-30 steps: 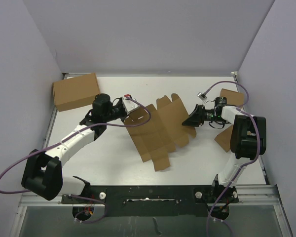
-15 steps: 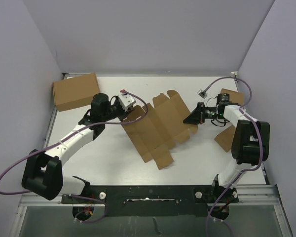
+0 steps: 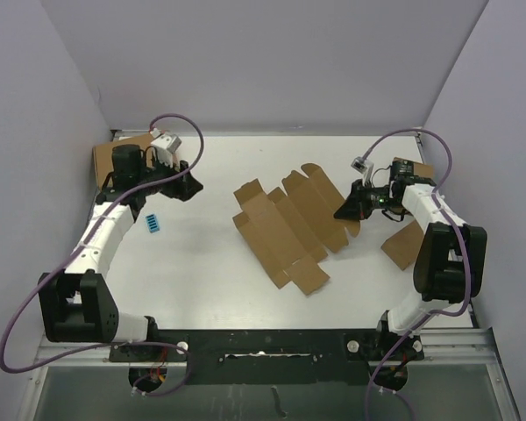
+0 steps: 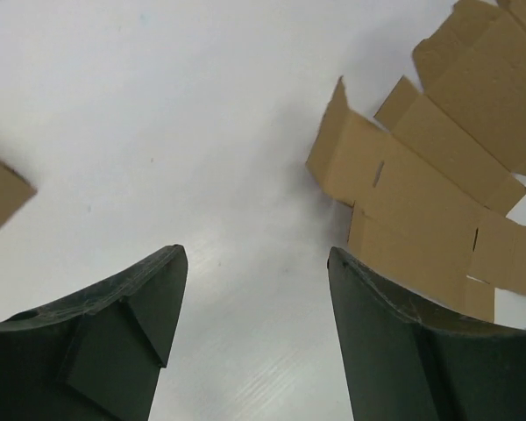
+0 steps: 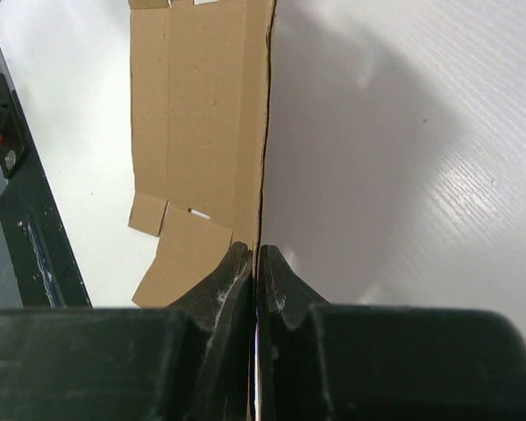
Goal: Fold the paper box
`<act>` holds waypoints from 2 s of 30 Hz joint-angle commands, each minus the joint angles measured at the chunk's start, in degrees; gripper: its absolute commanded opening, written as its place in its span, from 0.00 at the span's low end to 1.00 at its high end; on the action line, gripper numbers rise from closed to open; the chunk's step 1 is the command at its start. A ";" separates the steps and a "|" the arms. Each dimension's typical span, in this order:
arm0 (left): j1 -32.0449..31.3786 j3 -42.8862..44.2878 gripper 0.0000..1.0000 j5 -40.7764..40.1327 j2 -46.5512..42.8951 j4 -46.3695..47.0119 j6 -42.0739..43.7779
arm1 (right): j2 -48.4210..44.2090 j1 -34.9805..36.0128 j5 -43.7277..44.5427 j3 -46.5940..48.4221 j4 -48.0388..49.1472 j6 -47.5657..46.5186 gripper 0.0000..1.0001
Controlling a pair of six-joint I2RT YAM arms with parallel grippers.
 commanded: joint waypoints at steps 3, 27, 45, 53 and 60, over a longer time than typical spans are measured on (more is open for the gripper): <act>3.94 -3.60 0.65 0.04 0.73 -6.60 -7.43 | 0.03 0.91 1.49 2.99 -2.07 -3.39 0.00; -2.30 -36.91 0.59 -1.92 -17.52 31.62 -50.99 | -10.06 3.47 -4.68 1.80 -5.31 -14.31 0.00; -3.78 -17.33 0.50 8.36 -25.48 25.43 -51.08 | -15.87 3.24 -17.39 8.10 -11.65 -13.04 0.00; -29.32 -23.77 0.73 -20.94 -26.96 30.59 -52.53 | -9.44 3.09 -27.78 16.65 -17.97 -2.96 0.00; -37.66 -20.95 0.83 -30.34 -17.25 40.22 -50.22 | -9.69 4.72 -34.45 14.66 -8.84 11.31 0.00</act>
